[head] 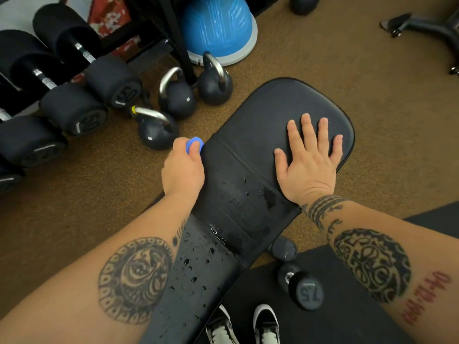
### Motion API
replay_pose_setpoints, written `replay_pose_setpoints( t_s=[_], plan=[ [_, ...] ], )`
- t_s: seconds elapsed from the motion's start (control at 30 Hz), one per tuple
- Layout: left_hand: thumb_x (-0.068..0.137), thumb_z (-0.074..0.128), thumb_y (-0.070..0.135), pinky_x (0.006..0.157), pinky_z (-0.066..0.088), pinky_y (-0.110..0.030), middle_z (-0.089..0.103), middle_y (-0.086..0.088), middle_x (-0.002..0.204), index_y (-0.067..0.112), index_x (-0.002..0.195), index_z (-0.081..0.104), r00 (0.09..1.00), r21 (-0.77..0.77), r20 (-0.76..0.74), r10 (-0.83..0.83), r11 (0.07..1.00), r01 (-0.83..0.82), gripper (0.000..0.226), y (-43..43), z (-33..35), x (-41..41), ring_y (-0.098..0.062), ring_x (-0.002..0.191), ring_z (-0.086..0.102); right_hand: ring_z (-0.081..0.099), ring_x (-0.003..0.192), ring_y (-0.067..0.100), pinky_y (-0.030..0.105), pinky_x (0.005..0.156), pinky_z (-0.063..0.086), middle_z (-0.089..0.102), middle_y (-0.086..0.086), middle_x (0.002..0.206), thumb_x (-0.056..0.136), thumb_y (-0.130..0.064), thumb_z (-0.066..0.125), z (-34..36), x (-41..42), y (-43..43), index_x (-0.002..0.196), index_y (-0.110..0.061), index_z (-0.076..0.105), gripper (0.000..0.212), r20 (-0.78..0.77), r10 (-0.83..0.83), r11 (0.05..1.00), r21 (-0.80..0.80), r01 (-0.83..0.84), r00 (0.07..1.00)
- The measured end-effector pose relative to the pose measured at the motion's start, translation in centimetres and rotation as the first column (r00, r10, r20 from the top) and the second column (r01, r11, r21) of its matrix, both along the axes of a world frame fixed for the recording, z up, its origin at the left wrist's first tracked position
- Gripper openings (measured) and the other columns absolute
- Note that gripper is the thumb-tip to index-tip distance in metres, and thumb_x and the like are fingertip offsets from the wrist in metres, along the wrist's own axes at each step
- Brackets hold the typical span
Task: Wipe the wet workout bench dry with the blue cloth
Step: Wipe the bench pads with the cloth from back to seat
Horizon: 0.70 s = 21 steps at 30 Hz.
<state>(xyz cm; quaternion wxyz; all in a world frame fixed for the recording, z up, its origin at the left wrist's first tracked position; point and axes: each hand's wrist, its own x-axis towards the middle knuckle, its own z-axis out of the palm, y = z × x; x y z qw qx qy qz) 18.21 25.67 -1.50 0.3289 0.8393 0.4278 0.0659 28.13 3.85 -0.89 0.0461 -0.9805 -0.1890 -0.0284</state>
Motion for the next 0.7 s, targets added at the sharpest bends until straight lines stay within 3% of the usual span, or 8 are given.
replay_pose_setpoints(
  t_s=[0.2,0.33,0.47,0.6,0.67,0.7],
  plan=[
    [0.102,0.043,0.041,0.079,0.045,-0.039,0.063,-0.004,0.11,0.027,0.123,0.05,0.997,-0.047,0.069,-0.02,0.999,0.023,0.026,0.6,-0.5,-3.9,-0.026,0.095,0.058,-0.002,0.154,0.031,0.059,0.121,-0.001,0.011,-0.001,0.168,0.1,-0.056,0.027,0.1,-0.1,0.0,0.158,-0.028,0.019,0.065,-0.003,0.012,1.0,0.013,-0.012,1.0],
    [0.102,0.047,0.03,0.081,0.045,-0.038,0.063,-0.005,0.115,0.023,0.122,0.052,0.999,0.034,0.042,-0.029,0.999,0.028,0.022,0.1,-0.4,-8.1,-0.03,0.103,0.059,-0.004,0.154,0.032,0.06,0.121,-0.002,0.009,0.0,0.168,0.099,-0.056,0.024,0.4,-0.1,-0.2,0.158,-0.028,0.018,0.066,-0.018,0.025,1.0,0.013,-0.025,1.0],
    [0.103,0.045,0.032,0.082,0.049,-0.042,0.06,-0.006,0.1,0.021,0.119,0.053,0.998,0.09,-0.015,0.056,0.994,-0.055,0.021,-1.5,1.4,-8.9,-0.031,0.097,0.06,-0.009,0.154,0.031,0.061,0.12,-0.004,0.004,0.0,0.168,0.099,-0.056,0.024,0.9,0.1,-0.6,0.159,-0.026,0.015,0.067,-0.086,0.065,0.998,0.013,-0.064,0.994],
    [0.1,0.048,0.03,0.079,0.039,-0.025,0.063,-0.001,0.104,0.02,0.116,0.06,0.942,-0.093,0.222,0.25,0.968,-0.234,0.022,-5.2,4.4,-7.2,-0.019,0.096,0.057,-0.001,0.154,0.028,0.06,0.12,-0.004,0.011,0.002,0.167,0.101,-0.049,0.037,3.2,-0.3,-1.0,0.157,-0.024,0.024,0.063,-0.202,0.122,0.985,0.145,-0.094,0.972],
    [0.099,0.052,0.029,0.081,0.043,-0.022,0.063,0.008,0.101,0.023,0.111,0.06,0.885,-0.276,0.365,0.289,0.942,-0.193,0.016,-8.5,5.8,-6.0,-0.013,0.096,0.06,0.022,0.15,0.021,0.05,0.122,0.013,0.032,0.0,0.16,0.102,-0.047,0.038,4.8,-3.1,-0.9,0.152,-0.024,0.037,0.055,-0.208,0.248,0.91,0.386,-0.154,0.946],
    [0.098,0.055,0.03,0.086,0.048,-0.026,0.065,0.008,0.102,0.023,0.11,0.061,0.856,-0.388,0.404,0.323,0.908,-0.16,0.015,-10.2,6.4,-5.5,-0.012,0.098,0.063,0.032,0.145,0.017,0.042,0.12,0.022,0.04,-0.001,0.156,0.102,-0.048,0.039,5.6,-4.9,-0.7,0.151,-0.023,0.04,0.054,-0.283,0.311,0.832,0.543,-0.116,0.907]
  ],
)
